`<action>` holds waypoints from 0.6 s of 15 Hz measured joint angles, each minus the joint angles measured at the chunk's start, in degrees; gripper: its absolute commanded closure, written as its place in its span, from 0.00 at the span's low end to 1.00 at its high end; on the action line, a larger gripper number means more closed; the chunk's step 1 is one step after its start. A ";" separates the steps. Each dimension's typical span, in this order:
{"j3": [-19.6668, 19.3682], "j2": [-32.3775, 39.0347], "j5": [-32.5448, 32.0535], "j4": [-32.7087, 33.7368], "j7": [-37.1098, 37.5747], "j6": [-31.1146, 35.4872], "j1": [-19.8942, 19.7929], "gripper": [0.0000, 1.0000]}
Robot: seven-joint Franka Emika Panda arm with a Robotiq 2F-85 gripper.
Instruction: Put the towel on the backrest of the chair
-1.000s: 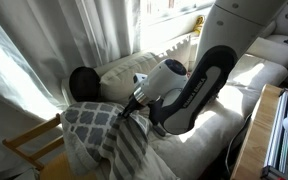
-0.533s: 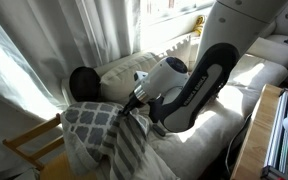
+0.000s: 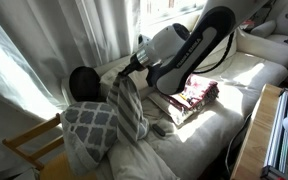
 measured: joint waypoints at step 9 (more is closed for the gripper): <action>-3.89 -2.76 -0.06 0.35 -1.52 0.42 -0.49 0.97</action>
